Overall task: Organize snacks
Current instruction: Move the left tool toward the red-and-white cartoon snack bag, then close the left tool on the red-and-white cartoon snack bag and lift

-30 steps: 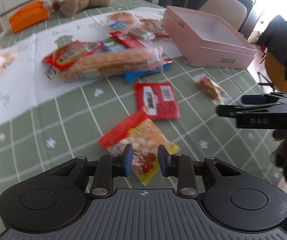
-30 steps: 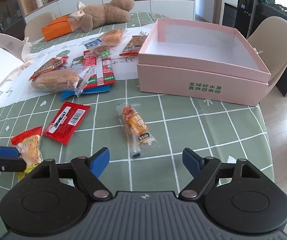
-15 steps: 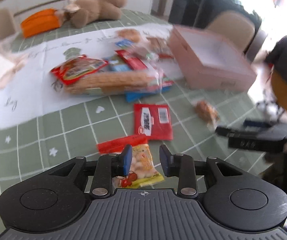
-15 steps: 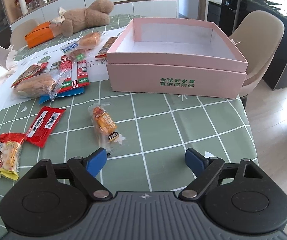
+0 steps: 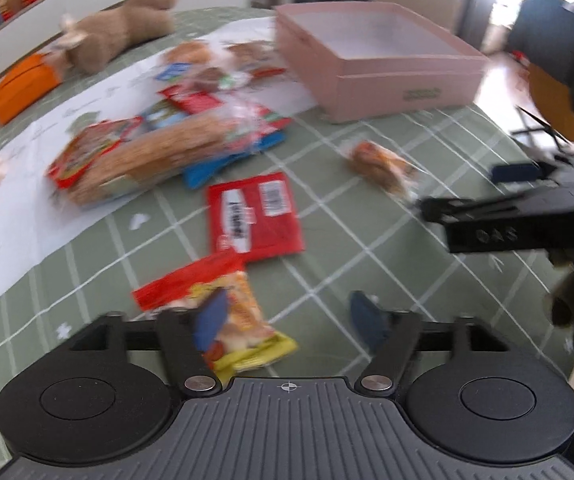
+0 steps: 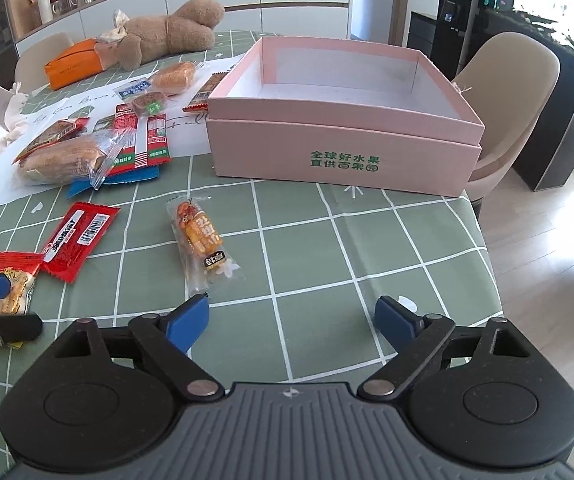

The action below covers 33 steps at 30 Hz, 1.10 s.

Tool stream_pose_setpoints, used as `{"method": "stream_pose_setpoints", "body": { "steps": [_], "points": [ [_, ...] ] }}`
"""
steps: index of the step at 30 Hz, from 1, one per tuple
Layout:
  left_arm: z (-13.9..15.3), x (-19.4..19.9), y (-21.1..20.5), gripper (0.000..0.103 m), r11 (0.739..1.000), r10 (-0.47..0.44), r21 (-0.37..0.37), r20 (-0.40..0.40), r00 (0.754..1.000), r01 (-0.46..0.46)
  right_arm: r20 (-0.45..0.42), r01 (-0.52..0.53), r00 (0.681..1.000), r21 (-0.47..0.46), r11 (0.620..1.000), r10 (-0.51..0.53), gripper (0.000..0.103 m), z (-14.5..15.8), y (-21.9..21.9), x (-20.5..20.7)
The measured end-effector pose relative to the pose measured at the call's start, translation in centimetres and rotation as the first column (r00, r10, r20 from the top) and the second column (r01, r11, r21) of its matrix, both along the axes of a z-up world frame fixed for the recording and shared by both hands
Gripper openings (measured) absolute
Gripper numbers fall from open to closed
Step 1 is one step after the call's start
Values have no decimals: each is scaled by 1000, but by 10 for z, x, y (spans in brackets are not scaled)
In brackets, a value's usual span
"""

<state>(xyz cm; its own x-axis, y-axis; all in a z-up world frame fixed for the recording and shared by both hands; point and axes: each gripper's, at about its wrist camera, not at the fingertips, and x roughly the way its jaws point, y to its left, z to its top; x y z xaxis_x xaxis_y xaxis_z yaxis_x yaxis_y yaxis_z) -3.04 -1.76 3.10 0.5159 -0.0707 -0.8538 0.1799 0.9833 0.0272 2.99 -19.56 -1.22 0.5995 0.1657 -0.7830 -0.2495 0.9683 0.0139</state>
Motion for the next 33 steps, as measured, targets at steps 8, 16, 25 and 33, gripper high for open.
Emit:
{"method": "stream_pose_setpoints", "body": {
  "steps": [8, 16, 25, 33],
  "points": [
    [26, -17, 53, 68, 968, 244, -77, 48, 969, -239, 6, -8, 1000, -4, 1000, 8, 98, -2, -1, -2],
    [5, -4, 55, 70, 955, 271, -108, -45, 961, -275, 21, 4, 1000, -2, 1000, -4, 103, -5, -1, -4],
    [-7, 4, 44, 64, 974, 212, -76, -12, 977, -212, 51, 16, 999, 6, 1000, -17, 103, -7, -1, -12],
    [4, -14, 46, 61, 974, 153, -167, -13, 988, -153, -3, -40, 999, 19, 999, 40, 99, 0, 1, 0]
  ]
}}
